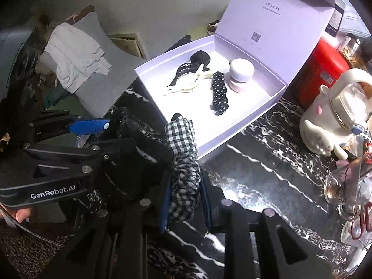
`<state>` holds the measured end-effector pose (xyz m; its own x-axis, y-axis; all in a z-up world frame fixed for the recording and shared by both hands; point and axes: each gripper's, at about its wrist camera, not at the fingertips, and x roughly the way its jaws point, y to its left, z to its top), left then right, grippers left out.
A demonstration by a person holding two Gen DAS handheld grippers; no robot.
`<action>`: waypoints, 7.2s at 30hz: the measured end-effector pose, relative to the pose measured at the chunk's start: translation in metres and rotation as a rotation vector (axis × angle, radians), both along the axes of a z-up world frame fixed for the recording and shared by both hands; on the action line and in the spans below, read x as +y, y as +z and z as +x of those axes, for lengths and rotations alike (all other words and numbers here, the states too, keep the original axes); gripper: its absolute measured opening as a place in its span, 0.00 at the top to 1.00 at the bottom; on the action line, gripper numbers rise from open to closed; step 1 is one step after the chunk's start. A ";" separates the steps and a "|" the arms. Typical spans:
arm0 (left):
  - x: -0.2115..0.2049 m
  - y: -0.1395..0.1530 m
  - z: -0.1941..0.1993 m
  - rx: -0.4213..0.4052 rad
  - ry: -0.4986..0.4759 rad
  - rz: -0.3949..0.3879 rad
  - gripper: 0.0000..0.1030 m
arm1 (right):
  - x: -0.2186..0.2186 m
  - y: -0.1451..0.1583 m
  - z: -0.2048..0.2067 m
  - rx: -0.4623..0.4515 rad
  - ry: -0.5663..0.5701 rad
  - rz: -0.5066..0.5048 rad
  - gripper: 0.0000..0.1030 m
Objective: Organize objects
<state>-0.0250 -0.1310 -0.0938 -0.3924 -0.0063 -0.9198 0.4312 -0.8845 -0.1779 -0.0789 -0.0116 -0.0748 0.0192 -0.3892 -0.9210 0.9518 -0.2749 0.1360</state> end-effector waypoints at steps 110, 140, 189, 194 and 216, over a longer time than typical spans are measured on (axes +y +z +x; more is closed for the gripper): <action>-0.083 0.066 -0.075 0.094 0.127 -0.221 0.18 | -0.061 0.065 -0.092 0.100 -0.190 -0.197 0.30; 0.029 0.165 0.026 0.178 0.177 -0.357 0.18 | 0.070 0.165 -0.024 0.186 -0.228 -0.287 0.22; 0.076 0.129 0.082 0.130 0.252 -0.235 0.18 | 0.110 0.127 0.017 0.145 -0.171 -0.194 0.22; 0.076 0.128 0.081 0.128 0.250 -0.236 0.18 | 0.108 0.127 0.015 0.147 -0.172 -0.195 0.21; 0.077 0.120 0.068 0.087 0.202 -0.231 0.13 | 0.106 0.122 0.011 0.150 -0.181 -0.178 0.20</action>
